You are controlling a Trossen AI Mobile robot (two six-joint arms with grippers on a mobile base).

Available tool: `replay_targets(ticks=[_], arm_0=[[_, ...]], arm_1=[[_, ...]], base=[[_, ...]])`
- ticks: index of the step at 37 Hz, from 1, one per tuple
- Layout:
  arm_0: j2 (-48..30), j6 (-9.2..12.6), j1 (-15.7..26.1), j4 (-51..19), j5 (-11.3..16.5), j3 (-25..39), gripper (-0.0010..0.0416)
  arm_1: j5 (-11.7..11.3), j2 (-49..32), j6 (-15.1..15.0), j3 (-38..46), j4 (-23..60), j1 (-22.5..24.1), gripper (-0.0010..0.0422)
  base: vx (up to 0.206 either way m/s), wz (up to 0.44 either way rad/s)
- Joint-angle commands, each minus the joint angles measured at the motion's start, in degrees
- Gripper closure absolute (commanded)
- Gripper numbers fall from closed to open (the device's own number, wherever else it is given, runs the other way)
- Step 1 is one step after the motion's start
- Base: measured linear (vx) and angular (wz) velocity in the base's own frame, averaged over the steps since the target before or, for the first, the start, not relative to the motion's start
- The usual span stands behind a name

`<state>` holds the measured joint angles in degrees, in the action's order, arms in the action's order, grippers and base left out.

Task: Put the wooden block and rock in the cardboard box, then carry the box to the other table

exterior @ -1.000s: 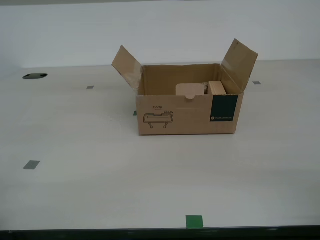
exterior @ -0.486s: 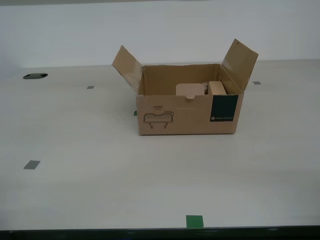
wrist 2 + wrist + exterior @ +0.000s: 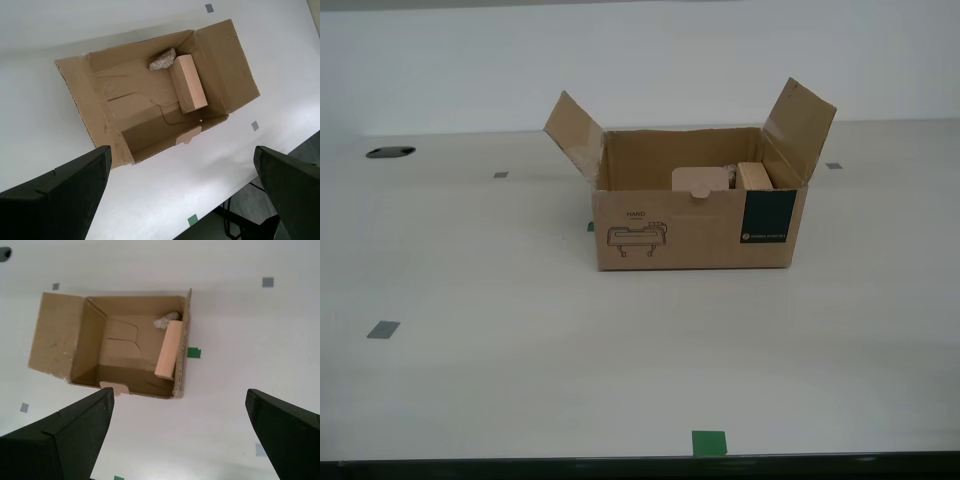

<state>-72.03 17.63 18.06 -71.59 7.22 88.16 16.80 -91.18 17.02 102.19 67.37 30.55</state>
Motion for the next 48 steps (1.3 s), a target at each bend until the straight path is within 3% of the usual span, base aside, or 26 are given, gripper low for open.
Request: replay_targets(ticks=[1, 5, 13, 25, 37, 48], arm_0=[[-0.9, 0.3, -0.8, -1.0, -0.2, 0.1, 0.0038], [-2.6, 0.1, -0.8, -0.8, 0.0, 0.1, 0.0032], [-8.1, -2.1, -0.8, -0.9, 0.2, 0.1, 0.0036], [-16.9, -4.7, -0.8, -0.8, 0.5, 0.1, 0.0037], [-25.4, -7.5, -0.8, -0.2, 0.5, 0.1, 0.0016], [-31.0, -7.7, -0.8, 4.5, 1.3, 0.1, 0.0016]], arm_1=[[0.2, -0.2, 0.0, 0.0, 0.2, -0.6, 0.0023], [0.2, -0.5, -0.3, -0.3, 0.2, -2.1, 0.0023], [-3.3, -0.5, -0.2, -1.1, -0.1, -6.8, 0.0023], [-3.3, -1.9, -0.3, -1.2, 0.9, -8.8, 0.0023], [-3.3, -9.8, -1.4, -1.2, 0.8, -8.8, 0.0023], [-3.2, -17.1, -2.5, -1.2, 0.6, -8.8, 0.0023]], base=[[0.000, 0.000], [0.000, 0.000], [0.000, 0.000], [0.000, 0.000], [0.000, 0.000], [0.000, 0.000]])
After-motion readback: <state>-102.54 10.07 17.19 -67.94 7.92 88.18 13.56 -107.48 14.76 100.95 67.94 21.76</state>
